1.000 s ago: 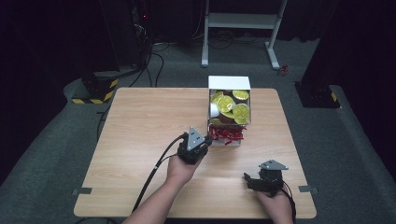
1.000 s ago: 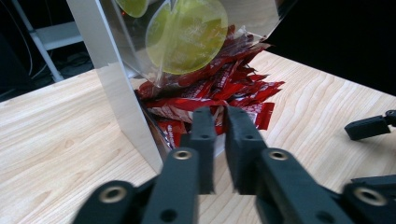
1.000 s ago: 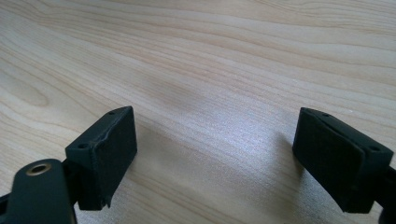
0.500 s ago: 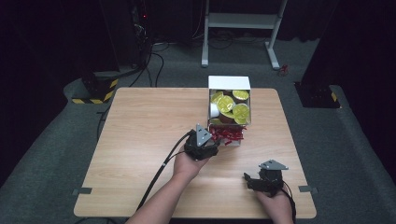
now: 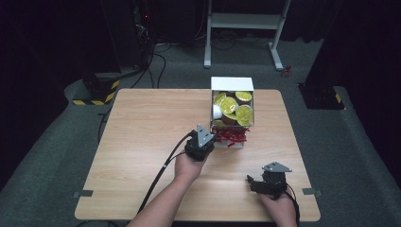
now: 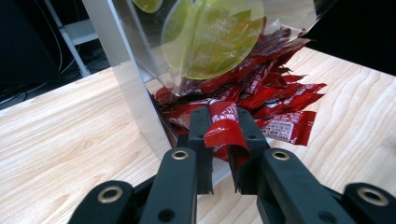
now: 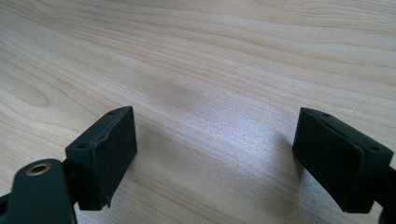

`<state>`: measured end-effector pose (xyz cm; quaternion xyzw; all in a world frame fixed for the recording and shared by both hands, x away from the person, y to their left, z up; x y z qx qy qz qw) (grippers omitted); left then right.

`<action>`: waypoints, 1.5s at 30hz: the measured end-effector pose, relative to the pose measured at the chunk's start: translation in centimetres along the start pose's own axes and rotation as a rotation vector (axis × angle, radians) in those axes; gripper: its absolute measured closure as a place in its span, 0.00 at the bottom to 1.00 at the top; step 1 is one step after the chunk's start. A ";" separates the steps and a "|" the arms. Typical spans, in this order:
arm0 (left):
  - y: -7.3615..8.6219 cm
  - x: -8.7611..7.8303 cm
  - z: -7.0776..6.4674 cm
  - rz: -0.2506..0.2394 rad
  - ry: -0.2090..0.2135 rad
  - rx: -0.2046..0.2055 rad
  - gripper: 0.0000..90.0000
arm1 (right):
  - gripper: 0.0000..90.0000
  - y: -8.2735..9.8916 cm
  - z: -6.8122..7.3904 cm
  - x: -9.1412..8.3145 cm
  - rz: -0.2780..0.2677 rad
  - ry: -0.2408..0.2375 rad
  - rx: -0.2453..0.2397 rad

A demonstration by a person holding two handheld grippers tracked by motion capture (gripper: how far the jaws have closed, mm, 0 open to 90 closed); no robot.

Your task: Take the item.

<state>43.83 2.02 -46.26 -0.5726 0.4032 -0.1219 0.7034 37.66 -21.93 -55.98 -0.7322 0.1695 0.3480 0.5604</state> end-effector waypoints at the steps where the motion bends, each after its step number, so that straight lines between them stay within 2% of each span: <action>1: 0.0 0.0 0.0 0.000 0.000 0.000 0.90 | 0.15 0.0 0.0 0.0 0.000 0.000 0.000; 5: -0.1 -1.0 -0.2 -0.024 0.013 -0.002 0.90 | 0.15 0.0 0.0 0.0 -0.002 0.001 -0.001; 27: 0.3 -5.0 -0.5 -0.085 0.062 -0.005 0.90 | 0.15 0.0 0.0 0.0 0.000 0.000 0.001; 39: 1.1 -7.3 0.6 -0.124 0.064 -0.034 0.91 | 0.15 0.0 0.0 0.0 0.000 0.001 0.001; 45: 1.3 -8.1 1.0 -0.126 0.059 -0.029 0.91 | 0.15 0.0 0.0 0.0 -0.001 0.002 0.001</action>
Point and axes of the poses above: each handheld gripper's, and its own axes: x roughly forward along the jaws, y roughly out of its underside, z roughly to its left, the point moved 5 cm from there along x, roughly forward along the jaws, and after that the axes turned 10 degrees about y, right-handed, at the moved point
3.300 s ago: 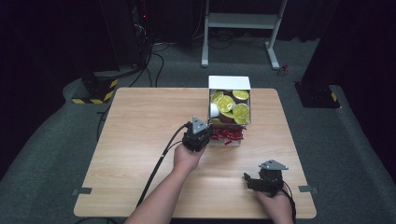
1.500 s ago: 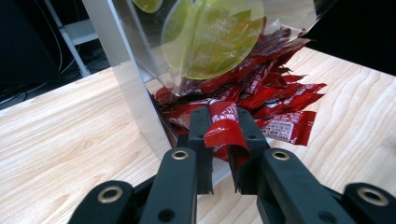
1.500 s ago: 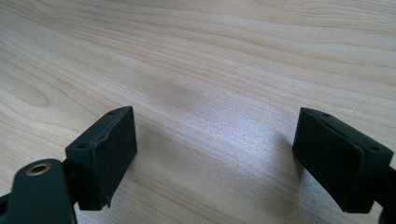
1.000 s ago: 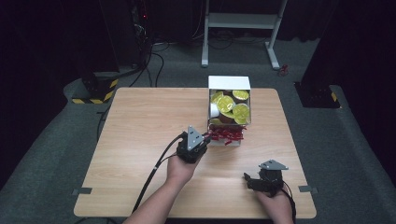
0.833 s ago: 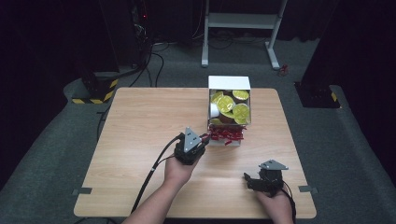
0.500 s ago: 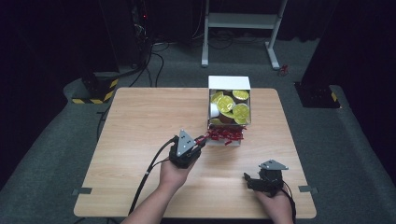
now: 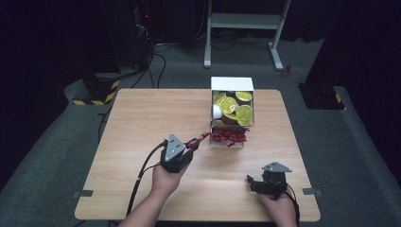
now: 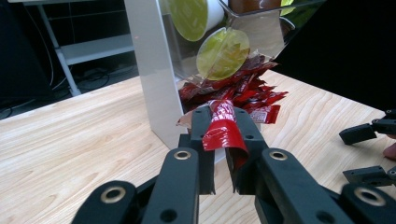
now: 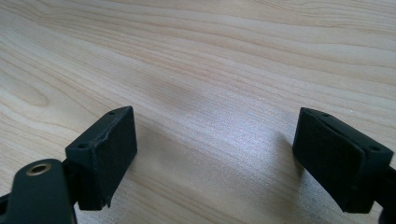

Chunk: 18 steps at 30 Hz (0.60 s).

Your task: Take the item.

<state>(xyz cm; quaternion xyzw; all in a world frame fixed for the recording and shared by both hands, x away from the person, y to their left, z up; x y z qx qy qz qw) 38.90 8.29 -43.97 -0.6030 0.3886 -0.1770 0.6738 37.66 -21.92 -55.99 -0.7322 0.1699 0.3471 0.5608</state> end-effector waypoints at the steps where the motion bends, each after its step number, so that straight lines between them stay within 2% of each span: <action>1: 0.0 -0.1 0.0 -0.002 0.000 -0.004 0.91 | 0.15 0.0 0.0 0.0 0.001 -0.001 -0.001; 17: 0.4 -1.2 1.6 -0.027 -0.036 -0.036 0.91 | 0.15 0.0 0.0 0.0 0.000 0.000 0.000; 18: 0.4 -1.3 2.0 -0.015 -0.044 -0.018 0.91 | 0.15 0.0 0.0 0.0 0.000 0.000 0.000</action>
Point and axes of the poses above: each handheld gripper's, and its own axes: x roughly forward along the jaws, y roughly out of its underside, z roughly to its left, the point moved 5 cm from there along x, roughly forward along the jaws, and after that the axes turned 10 degrees about y, right-handed, at the moved point
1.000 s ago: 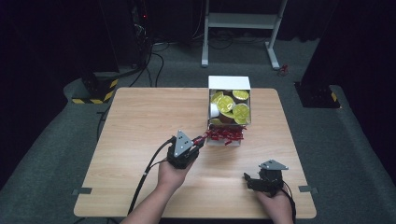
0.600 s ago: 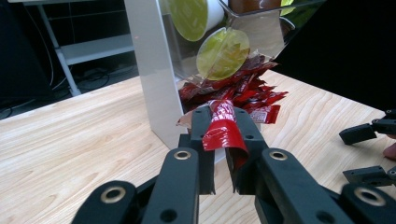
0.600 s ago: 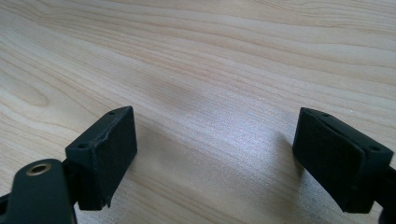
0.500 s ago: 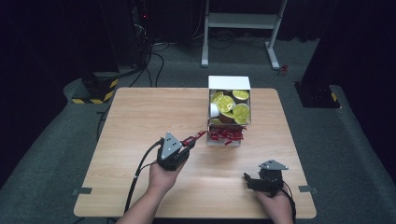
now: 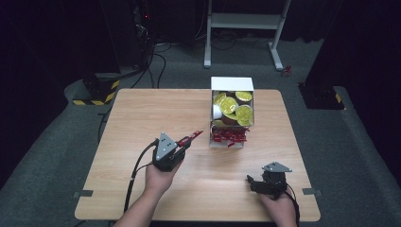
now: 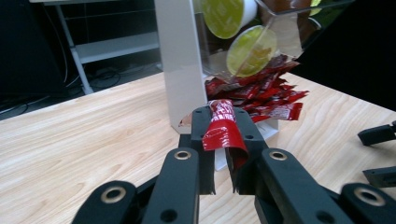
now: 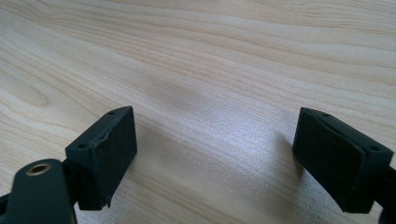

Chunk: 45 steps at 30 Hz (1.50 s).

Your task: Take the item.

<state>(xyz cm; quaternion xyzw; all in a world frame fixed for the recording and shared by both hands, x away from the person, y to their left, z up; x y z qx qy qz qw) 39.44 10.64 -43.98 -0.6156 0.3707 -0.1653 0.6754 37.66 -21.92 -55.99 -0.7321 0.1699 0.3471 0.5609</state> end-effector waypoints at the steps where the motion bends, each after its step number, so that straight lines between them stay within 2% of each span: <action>1: 0.0 -0.1 0.2 0.000 -0.003 -0.003 0.91 | 0.15 0.0 0.0 0.0 0.000 0.000 0.000; 20: 0.5 -1.3 3.6 -0.004 -0.061 -0.044 0.91 | 0.15 0.0 0.0 0.0 0.001 -0.001 -0.001; 29: 1.0 -1.5 6.1 0.003 -0.109 -0.063 0.91 | 0.15 0.0 0.0 0.0 0.000 0.000 0.000; 38: 2.1 -1.1 8.4 0.009 -0.145 -0.104 0.91 | 0.15 0.0 0.0 0.0 0.001 -0.001 -0.001; 42: 2.5 -0.9 9.0 0.012 -0.154 -0.116 0.91 | 0.15 0.0 0.0 0.0 -0.002 0.000 -0.001; 45: 3.2 -0.4 9.9 0.020 -0.167 -0.155 0.91 | 0.15 0.0 0.0 0.0 0.000 0.000 0.000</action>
Point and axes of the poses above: each handheld gripper's, and its own axes: x roughly forward along the jaws, y roughly out of its underside, z roughly to its left, the point moved 5 cm from there along x, roughly forward along the jaws, and after that the axes turned 10 degrees about y, right-handed, at the moved point
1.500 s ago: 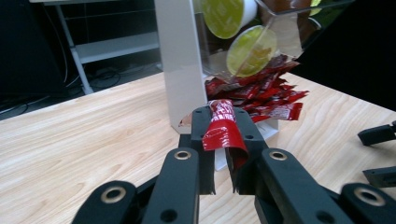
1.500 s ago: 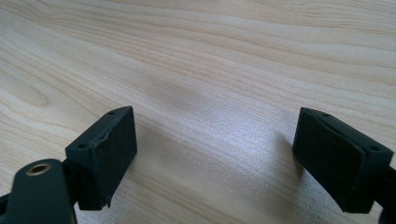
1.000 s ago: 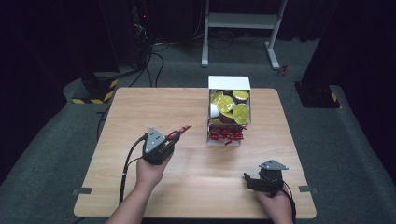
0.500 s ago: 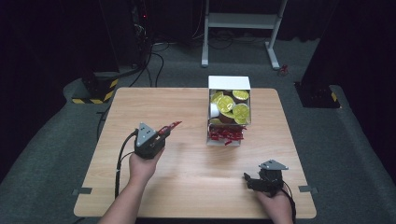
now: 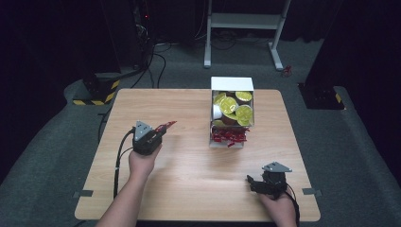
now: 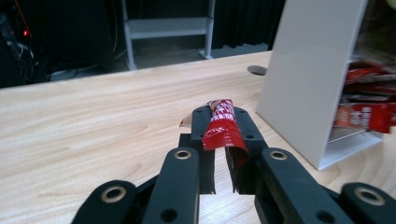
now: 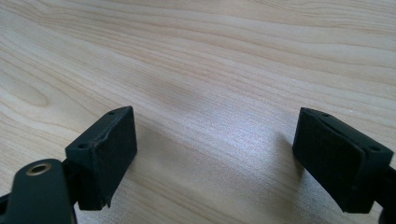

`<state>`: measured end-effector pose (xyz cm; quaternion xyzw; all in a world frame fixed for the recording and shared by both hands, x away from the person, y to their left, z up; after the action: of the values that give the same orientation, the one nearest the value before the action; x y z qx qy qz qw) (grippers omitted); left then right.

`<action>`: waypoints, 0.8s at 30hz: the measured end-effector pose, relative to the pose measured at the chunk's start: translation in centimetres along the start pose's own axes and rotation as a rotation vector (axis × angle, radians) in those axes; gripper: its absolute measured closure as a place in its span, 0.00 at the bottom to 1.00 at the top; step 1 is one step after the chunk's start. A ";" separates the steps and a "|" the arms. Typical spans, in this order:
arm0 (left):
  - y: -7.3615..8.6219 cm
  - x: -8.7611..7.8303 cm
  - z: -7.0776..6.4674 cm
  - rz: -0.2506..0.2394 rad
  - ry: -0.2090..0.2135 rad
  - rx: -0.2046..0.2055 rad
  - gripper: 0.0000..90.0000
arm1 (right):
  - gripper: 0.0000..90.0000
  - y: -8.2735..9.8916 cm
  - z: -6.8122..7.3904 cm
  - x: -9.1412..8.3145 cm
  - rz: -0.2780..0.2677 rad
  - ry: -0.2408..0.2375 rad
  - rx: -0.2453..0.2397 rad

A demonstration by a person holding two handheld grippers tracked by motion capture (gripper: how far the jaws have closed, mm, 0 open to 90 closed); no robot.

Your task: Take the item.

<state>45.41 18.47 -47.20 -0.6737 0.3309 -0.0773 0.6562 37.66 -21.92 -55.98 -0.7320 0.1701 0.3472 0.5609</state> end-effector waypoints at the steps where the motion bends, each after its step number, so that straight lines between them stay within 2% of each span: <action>1: 0.0 0.0 0.0 0.000 0.000 0.000 0.91 | 0.15 0.0 0.0 0.0 0.000 0.000 0.000; 2: 0.2 0.4 0.4 0.004 -0.013 -0.003 0.91 | 0.15 0.0 0.0 0.0 0.000 -0.002 0.000; 9: 0.8 1.7 1.0 0.043 -0.029 -0.014 0.91 | 0.15 0.0 0.0 0.0 0.001 0.000 0.002; 17: 1.8 3.1 1.4 0.091 -0.061 0.007 0.91 | 0.15 0.0 0.0 0.0 0.000 -0.001 -0.001; 20: 2.6 4.0 1.4 0.124 -0.055 0.001 0.91 | 0.15 0.0 0.0 0.0 -0.002 0.000 -0.002; 24: 2.9 4.6 1.2 0.131 -0.051 0.001 0.91 | 0.15 0.0 0.0 0.0 -0.001 -0.001 -0.002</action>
<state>48.59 17.16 -51.61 -0.6523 0.3573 -0.0173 0.6683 37.67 -21.93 -55.98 -0.7326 0.1689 0.3475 0.5603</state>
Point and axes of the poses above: each handheld gripper's, and its own axes: x roughly forward along the jaws, y roughly out of its underside, z roughly to its left, the point moved 5 cm from there along x, roughly forward along the jaws, and after that the axes turned 10 degrees about y, right-handed, at the moved point
